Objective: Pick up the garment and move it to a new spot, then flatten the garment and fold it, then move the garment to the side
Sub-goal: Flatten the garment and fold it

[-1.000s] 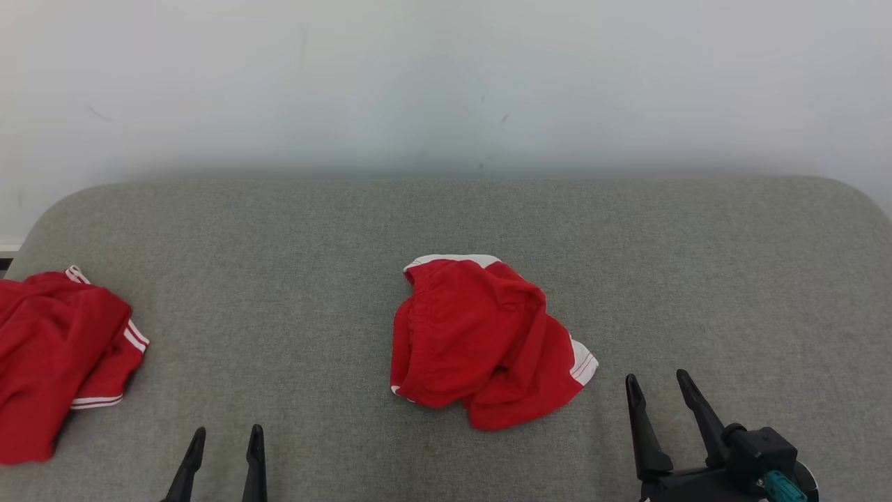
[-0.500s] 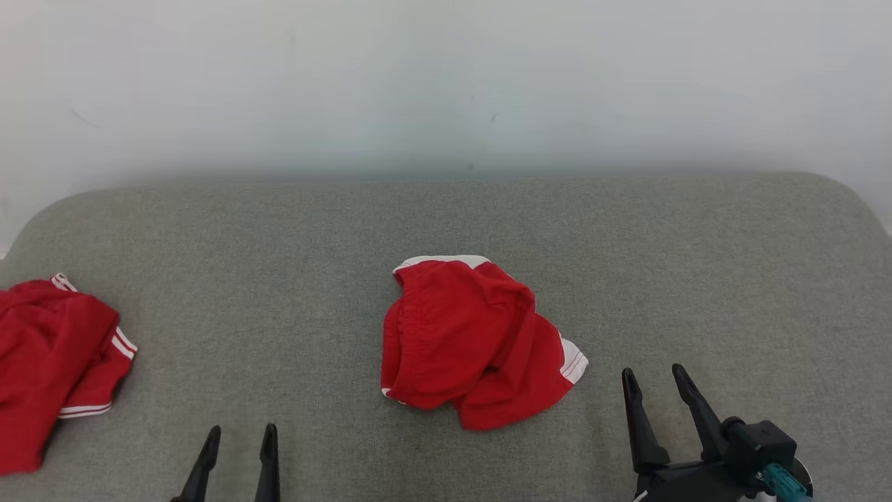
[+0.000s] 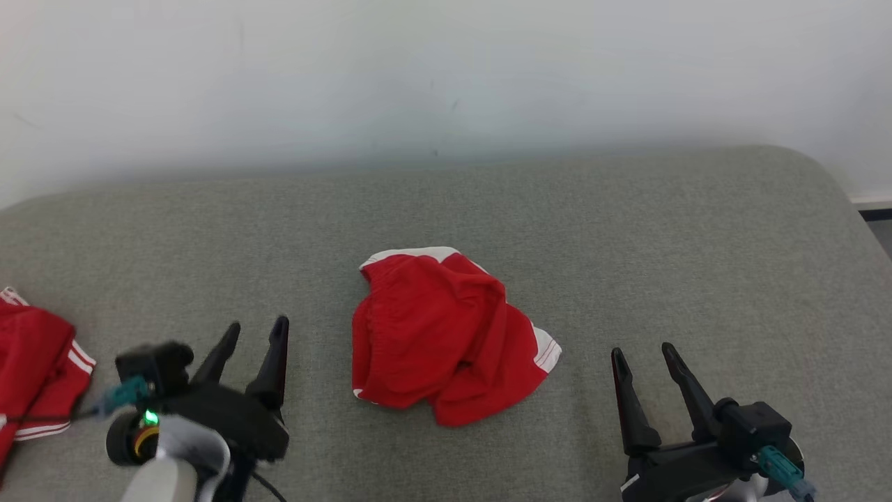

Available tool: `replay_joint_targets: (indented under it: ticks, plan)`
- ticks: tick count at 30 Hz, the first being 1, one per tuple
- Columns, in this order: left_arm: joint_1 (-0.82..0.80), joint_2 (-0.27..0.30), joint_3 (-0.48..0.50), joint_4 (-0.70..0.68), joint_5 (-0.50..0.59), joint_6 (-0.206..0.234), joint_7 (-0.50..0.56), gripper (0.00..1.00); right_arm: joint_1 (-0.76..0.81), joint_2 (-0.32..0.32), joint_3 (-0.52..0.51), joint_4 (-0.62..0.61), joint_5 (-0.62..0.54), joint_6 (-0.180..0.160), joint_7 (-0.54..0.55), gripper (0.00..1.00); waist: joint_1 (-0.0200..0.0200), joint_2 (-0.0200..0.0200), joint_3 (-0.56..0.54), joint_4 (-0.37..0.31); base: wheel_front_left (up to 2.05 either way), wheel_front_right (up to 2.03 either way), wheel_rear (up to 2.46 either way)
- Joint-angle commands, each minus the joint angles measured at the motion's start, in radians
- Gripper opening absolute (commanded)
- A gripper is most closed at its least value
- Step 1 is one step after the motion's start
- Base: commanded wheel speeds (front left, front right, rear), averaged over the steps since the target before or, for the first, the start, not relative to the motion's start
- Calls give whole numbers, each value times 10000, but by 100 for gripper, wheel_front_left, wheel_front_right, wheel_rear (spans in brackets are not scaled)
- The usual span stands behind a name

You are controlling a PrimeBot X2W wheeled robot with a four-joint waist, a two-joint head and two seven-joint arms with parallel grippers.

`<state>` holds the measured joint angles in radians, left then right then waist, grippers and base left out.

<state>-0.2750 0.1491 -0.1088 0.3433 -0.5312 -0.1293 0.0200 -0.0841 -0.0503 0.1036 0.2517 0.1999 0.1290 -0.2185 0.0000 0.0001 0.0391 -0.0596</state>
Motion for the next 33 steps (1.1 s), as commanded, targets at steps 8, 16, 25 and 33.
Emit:
replay_joint_targets:
  ticks: [8,16,25,33]
  plan:
    - [-2650,346,-5,1779,-583,296,2158,100,-311,-2,344,-326,157,34,76,100,0,-1,947,-1351,0,0,0]
    - [-4337,494,-78,3577,-333,1031,3120,100,-544,-3,600,-390,337,34,-90,100,0,-1,1871,-2430,0,0,0]
    - [-5077,533,-401,4827,-169,1168,3508,100,-721,1,638,-195,445,34,-285,100,0,-1,2161,-2750,0,0,0]
    - [-5456,259,-704,5168,-167,598,2982,0,-879,-3,849,-56,540,34,-366,100,0,-1,2024,-2615,0,0,0]
